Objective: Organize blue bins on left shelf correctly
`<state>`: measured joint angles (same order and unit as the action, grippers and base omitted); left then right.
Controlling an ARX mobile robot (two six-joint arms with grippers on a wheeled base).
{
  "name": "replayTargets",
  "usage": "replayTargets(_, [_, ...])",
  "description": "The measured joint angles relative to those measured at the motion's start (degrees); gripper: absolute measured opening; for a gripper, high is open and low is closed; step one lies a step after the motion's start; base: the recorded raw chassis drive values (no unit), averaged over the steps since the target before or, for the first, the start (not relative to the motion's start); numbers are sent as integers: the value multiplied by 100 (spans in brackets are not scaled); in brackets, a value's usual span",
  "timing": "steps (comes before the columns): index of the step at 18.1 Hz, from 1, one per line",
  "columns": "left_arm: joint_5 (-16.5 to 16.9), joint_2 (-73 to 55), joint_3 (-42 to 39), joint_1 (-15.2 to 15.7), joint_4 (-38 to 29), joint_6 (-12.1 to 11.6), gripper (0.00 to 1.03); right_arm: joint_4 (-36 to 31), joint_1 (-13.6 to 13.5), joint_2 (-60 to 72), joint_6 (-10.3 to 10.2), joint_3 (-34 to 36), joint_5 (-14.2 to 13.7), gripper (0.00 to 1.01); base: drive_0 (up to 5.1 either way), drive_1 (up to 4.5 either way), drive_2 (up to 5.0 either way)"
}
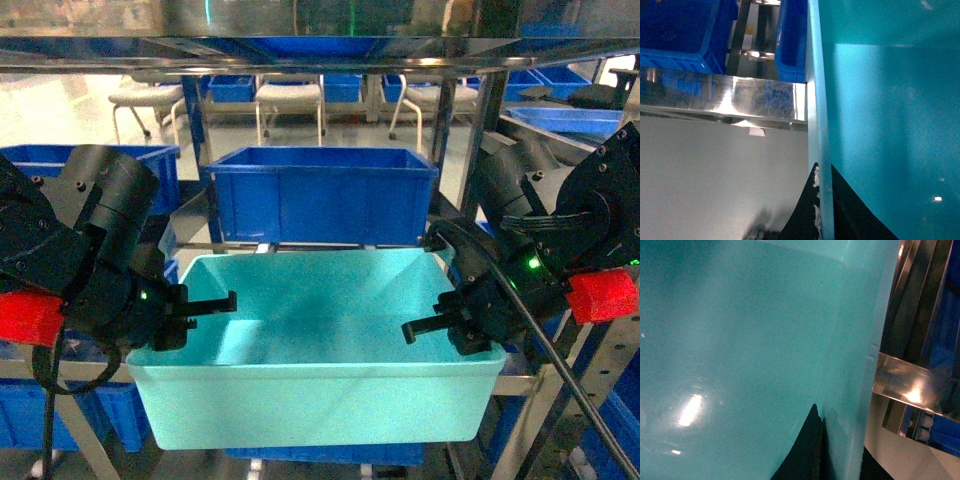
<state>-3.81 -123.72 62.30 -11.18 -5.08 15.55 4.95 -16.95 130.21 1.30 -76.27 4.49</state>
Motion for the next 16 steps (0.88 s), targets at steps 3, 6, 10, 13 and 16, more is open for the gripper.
replayTargets(3, [44, -28, 52, 28, 46, -35, 2, 31, 2, 39, -15, -63, -4, 2, 0, 0, 0])
replayTargets(6, [44, -208, 249, 42, 61, -59, 2, 33, 7, 197, 26, -236, -39, 2, 0, 0, 0])
replayTargets(10, [87, -415, 610, 136, 155, -59, 2, 127, 22, 387, 210, -710, -85, 2, 0, 0, 0])
replayTargets(13, [212, -723, 1021, 232, 326, -122, 2, 317, 46, 671, 280, -1161, -90, 2, 0, 0, 0])
replayTargets(16, [251, -782, 1161, 251, 428, -225, 2, 378, 46, 697, 282, -1220, -103, 2, 0, 0, 0])
